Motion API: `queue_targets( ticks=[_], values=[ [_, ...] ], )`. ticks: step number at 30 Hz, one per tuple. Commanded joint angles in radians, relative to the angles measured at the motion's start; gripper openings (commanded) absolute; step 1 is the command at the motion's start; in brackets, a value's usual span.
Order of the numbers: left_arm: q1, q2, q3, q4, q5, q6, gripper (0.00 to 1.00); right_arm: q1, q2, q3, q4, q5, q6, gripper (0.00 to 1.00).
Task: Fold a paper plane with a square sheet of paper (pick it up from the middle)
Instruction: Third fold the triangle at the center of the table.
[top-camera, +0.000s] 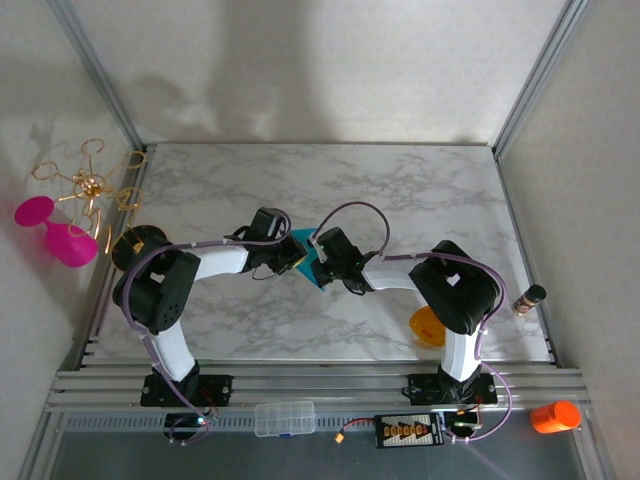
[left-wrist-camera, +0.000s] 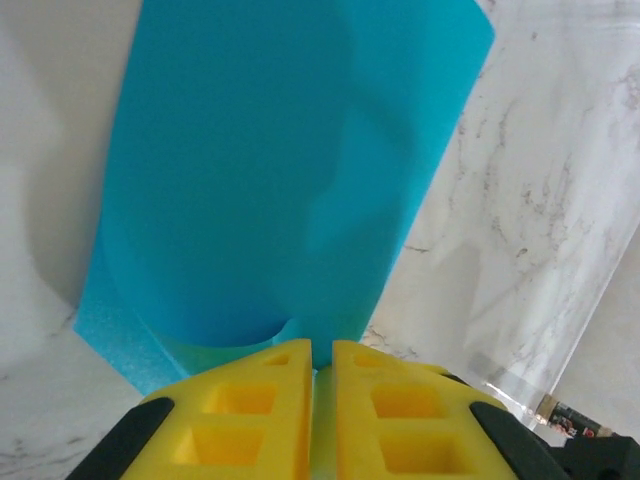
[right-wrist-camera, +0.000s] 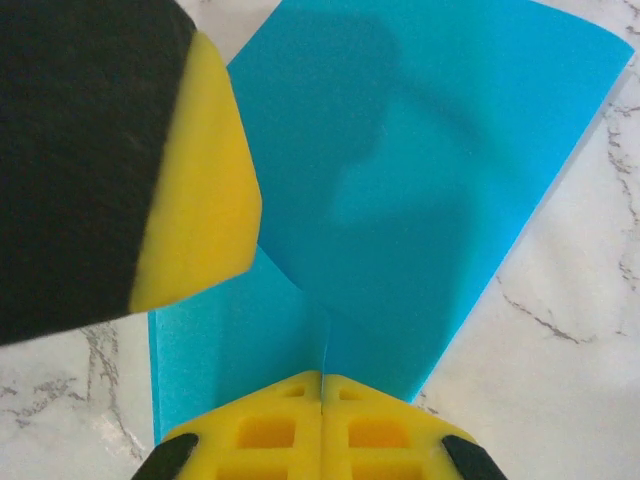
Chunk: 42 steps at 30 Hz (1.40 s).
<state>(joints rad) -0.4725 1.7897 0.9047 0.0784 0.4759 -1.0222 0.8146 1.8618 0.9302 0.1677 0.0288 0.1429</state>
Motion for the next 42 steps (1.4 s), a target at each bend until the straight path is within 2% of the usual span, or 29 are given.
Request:
queue_targets(
  ticks=[1, 42],
  values=[
    [-0.008, 0.011, 0.017, 0.003, 0.001, 0.007, 0.14, -0.005, 0.034, 0.001, -0.058, -0.010, 0.001, 0.00],
    [0.002, 0.026, -0.030, -0.030, -0.049, 0.042, 0.12, -0.004, 0.044, 0.016, -0.076, -0.007, 0.012, 0.00]
  ],
)
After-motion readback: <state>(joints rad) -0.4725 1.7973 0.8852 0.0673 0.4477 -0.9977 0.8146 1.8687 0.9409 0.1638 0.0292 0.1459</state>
